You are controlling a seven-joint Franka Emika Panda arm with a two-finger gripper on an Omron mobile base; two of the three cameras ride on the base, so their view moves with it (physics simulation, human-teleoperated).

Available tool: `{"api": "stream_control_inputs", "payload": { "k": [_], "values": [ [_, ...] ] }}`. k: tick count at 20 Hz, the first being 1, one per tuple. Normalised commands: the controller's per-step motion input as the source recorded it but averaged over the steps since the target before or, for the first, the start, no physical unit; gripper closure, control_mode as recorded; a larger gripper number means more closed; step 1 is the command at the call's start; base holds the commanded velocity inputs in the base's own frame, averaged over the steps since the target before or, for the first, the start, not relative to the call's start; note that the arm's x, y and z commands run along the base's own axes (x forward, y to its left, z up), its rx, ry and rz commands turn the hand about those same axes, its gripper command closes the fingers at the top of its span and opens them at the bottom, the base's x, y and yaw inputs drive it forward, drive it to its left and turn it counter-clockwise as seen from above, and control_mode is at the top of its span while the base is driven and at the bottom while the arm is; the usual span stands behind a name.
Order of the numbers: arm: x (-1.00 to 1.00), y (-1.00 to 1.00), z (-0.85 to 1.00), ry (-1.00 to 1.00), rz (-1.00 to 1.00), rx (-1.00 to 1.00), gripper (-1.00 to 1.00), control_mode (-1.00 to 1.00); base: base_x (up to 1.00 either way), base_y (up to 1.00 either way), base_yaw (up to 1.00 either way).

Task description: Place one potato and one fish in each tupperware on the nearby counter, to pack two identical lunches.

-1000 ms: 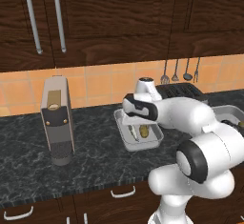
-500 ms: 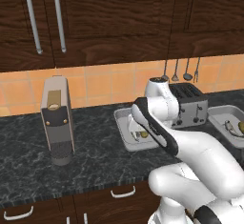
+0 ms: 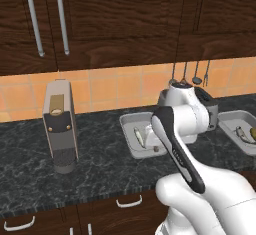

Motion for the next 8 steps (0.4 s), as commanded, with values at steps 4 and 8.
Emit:
{"api": "stream_control_inputs", "payload": {
  "k": [4,8],
  "values": [
    [-0.23,-0.11,0.54,0.0,-0.01,0.01,-1.0,-1.0,0.0,0.0,0.0],
    [-0.26,0.19,0.86,0.0,0.0,0.0,-1.0,-1.0,0.0,0.0,0.0]
  ]
}}
